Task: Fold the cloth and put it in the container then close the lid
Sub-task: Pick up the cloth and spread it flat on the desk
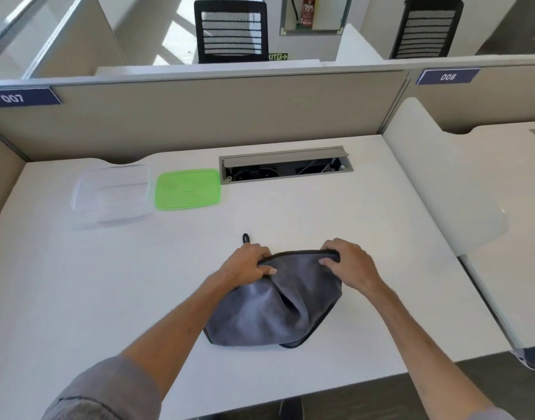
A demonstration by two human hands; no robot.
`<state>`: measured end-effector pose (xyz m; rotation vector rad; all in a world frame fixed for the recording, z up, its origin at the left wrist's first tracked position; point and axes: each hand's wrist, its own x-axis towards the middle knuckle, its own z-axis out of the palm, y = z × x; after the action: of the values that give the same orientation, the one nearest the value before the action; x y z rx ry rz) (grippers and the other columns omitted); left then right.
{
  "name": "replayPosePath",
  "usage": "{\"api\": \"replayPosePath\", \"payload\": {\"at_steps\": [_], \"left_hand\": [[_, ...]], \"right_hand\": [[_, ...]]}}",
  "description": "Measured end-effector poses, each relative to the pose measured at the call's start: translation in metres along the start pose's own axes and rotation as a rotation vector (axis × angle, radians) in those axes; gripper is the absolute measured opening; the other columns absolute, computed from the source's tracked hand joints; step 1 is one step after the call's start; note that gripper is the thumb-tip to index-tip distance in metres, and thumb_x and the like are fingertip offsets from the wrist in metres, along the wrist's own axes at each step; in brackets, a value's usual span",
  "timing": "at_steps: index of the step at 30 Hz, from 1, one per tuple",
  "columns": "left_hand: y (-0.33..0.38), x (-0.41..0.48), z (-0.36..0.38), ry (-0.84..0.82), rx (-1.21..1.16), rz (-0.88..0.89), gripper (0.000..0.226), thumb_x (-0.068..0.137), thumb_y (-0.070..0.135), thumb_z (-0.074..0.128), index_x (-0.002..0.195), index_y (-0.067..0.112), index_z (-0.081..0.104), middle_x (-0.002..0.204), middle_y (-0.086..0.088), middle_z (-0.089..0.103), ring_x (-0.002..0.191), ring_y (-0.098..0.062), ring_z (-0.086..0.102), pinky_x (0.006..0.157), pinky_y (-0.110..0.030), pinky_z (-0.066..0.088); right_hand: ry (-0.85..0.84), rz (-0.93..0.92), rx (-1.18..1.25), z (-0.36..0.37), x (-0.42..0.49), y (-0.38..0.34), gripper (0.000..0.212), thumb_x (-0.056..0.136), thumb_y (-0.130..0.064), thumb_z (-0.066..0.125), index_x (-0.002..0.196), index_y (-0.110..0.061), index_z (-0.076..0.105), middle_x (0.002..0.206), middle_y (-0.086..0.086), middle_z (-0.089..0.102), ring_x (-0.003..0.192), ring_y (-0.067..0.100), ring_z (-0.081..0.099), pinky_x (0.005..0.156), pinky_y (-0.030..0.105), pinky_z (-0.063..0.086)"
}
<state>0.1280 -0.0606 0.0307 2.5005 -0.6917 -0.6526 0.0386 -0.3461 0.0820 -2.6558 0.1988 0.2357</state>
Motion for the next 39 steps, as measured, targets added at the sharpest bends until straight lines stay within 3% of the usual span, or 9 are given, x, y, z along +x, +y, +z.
{"api": "replayPosePath", "payload": {"at_steps": [4,10,15,22,24,29,32,36,39], "left_hand": [[-0.004,-0.001,-0.008,-0.033,0.065,0.11,0.043,0.099,0.054,0.073,0.116,0.014,0.072,0.111,-0.009,0.072,0.108,-0.033,0.064,0.095,-0.051,0.053],[-0.004,-0.006,-0.021,0.02,0.121,0.132,0.038,0.103,0.045,0.073,0.131,0.019,0.077,0.126,-0.006,0.076,0.129,-0.031,0.061,0.107,-0.048,0.05],[-0.015,-0.016,-0.05,0.145,0.098,0.157,0.02,0.106,0.031,0.065,0.113,0.022,0.081,0.107,-0.002,0.083,0.109,-0.034,0.072,0.089,-0.045,0.055],[-0.004,-0.072,-0.142,0.362,-0.045,0.113,0.037,0.096,0.059,0.062,0.108,0.031,0.084,0.096,0.007,0.084,0.092,-0.026,0.075,0.082,-0.043,0.059],[-0.001,-0.096,-0.165,0.407,-0.101,0.1,0.028,0.095,0.057,0.071,0.104,0.034,0.085,0.093,0.014,0.083,0.089,-0.019,0.075,0.084,-0.042,0.06],[0.011,-0.166,-0.202,0.362,-0.165,0.11,0.007,0.093,0.038,0.089,0.093,0.033,0.085,0.087,0.016,0.082,0.084,-0.009,0.073,0.084,-0.025,0.057],[0.024,-0.214,-0.215,0.263,-0.194,0.121,0.005,0.092,0.033,0.089,0.09,0.032,0.085,0.088,0.014,0.084,0.085,-0.007,0.076,0.082,-0.019,0.056],[0.029,-0.262,-0.208,0.344,-0.12,0.141,0.006,0.091,0.042,0.087,0.091,0.039,0.082,0.093,0.017,0.081,0.09,-0.008,0.077,0.081,-0.017,0.053],[0.018,-0.288,-0.168,0.2,-0.064,0.138,0.009,0.095,0.057,0.082,0.096,0.049,0.079,0.1,0.024,0.077,0.095,-0.001,0.075,0.085,-0.017,0.053]], "right_hand": [[0.051,-0.024,0.145,-0.047,-0.034,-0.012,0.011,0.098,-0.032,0.075,0.098,-0.043,0.078,0.099,-0.027,0.076,0.095,0.005,0.07,0.084,0.034,0.056],[0.138,-0.147,0.399,-0.105,-0.079,-0.041,0.022,0.096,-0.009,0.082,0.1,-0.03,0.087,0.095,-0.01,0.08,0.088,0.016,0.07,0.08,0.04,0.053],[0.233,-0.199,0.446,-0.147,-0.1,-0.052,0.019,0.091,-0.002,0.086,0.097,-0.021,0.087,0.091,-0.008,0.081,0.086,0.018,0.072,0.08,0.037,0.055],[0.341,-0.161,0.404,-0.177,-0.111,-0.05,0.026,0.092,-0.001,0.084,0.097,-0.027,0.087,0.097,-0.014,0.084,0.096,0.015,0.076,0.082,0.03,0.056],[0.348,-0.143,0.398,-0.18,-0.113,-0.049,0.026,0.092,-0.003,0.083,0.098,-0.028,0.087,0.1,-0.014,0.085,0.1,0.016,0.077,0.086,0.032,0.056],[0.219,-0.087,0.413,-0.197,-0.124,-0.054,0.037,0.092,-0.003,0.083,0.092,-0.04,0.089,0.1,-0.015,0.086,0.1,0.01,0.077,0.083,0.01,0.053],[0.137,-0.116,0.411,-0.21,-0.131,-0.058,0.042,0.09,-0.002,0.084,0.091,-0.044,0.088,0.096,-0.011,0.087,0.094,0.009,0.078,0.086,0.009,0.054],[0.133,-0.138,0.458,-0.205,-0.141,-0.064,0.021,0.08,-0.023,0.084,0.091,-0.04,0.09,0.094,-0.009,0.087,0.096,0.007,0.08,0.097,0.025,0.055],[-0.067,-0.048,0.435,-0.178,-0.157,-0.057,0.021,0.073,-0.032,0.087,0.09,-0.044,0.09,0.096,-0.015,0.087,0.102,0.002,0.079,0.105,0.022,0.05]]}}
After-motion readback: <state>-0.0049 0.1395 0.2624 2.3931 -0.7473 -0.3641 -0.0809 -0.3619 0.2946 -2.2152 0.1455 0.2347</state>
